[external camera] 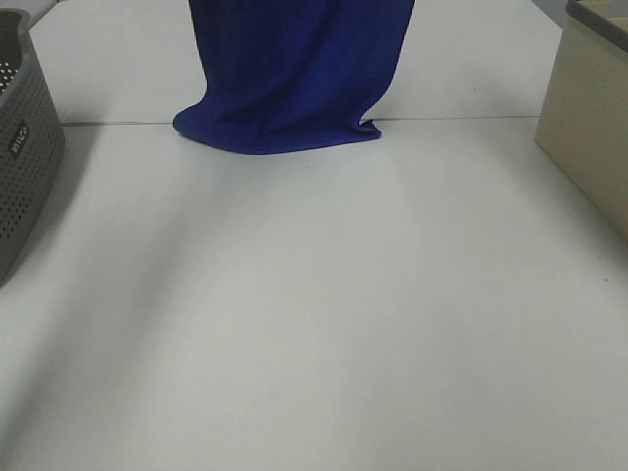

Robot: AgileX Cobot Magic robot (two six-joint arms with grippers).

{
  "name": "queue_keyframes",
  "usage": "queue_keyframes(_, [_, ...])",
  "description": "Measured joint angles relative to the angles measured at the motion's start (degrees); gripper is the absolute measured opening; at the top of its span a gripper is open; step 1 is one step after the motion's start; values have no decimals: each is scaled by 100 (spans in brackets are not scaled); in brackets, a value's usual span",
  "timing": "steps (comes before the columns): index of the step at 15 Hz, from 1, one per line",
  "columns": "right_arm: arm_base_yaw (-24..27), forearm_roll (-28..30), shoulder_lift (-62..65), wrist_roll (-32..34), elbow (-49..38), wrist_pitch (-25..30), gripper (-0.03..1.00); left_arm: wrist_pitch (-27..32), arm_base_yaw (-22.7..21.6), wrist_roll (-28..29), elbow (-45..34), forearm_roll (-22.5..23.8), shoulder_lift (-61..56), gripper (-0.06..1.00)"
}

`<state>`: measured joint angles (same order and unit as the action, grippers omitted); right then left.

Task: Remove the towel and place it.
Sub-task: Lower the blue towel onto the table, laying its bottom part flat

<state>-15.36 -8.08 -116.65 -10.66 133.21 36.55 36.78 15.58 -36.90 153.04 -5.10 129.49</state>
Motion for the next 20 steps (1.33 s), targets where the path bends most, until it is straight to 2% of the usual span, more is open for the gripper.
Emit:
queue_keyframes(1, [6, -372, 447, -6, 0, 1272, 2, 1324, 6, 481, 0, 6, -476, 0])
queue_keyframes(2, [6, -561, 630, -17, 0, 1753, 2, 1925, 6, 688, 0, 6, -682, 0])
queue_keyframes(4, [0, -819, 877, -23, 6, 2664, 2, 2865, 11, 1134, 0, 0, -1077, 0])
queue_keyframes(6, [-11, -985, 968, -23, 11, 3151, 2, 3231, 29, 1490, 0, -6, -1278, 0])
queue_keyframes(10, [-11, -1306, 1008, -17, 17, 3277, 2, 3306, 34, 2636, -23, 17, -1467, 0])
queue_keyframes(13, [-11, -1364, 1157, 11, -120, 3312, 2, 3312, 34, 2899, -579, -183, -1822, 0])
queue_keyframes(14, [-11, -1387, 1421, 29, -619, 3323, 2, 3317, 34, 2939, -1398, -367, -2309, 0])
queue_keyframes(17, [-11, -1553, 1828, 29, -1650, 3329, 2, 3317, 34, 2956, -2819, -596, -2974, 0])
queue_keyframes(20, [-11, -1564, 2235, 17, -2607, 3329, 2, 3323, 34, 2956, -3696, -831, -3323, 0])
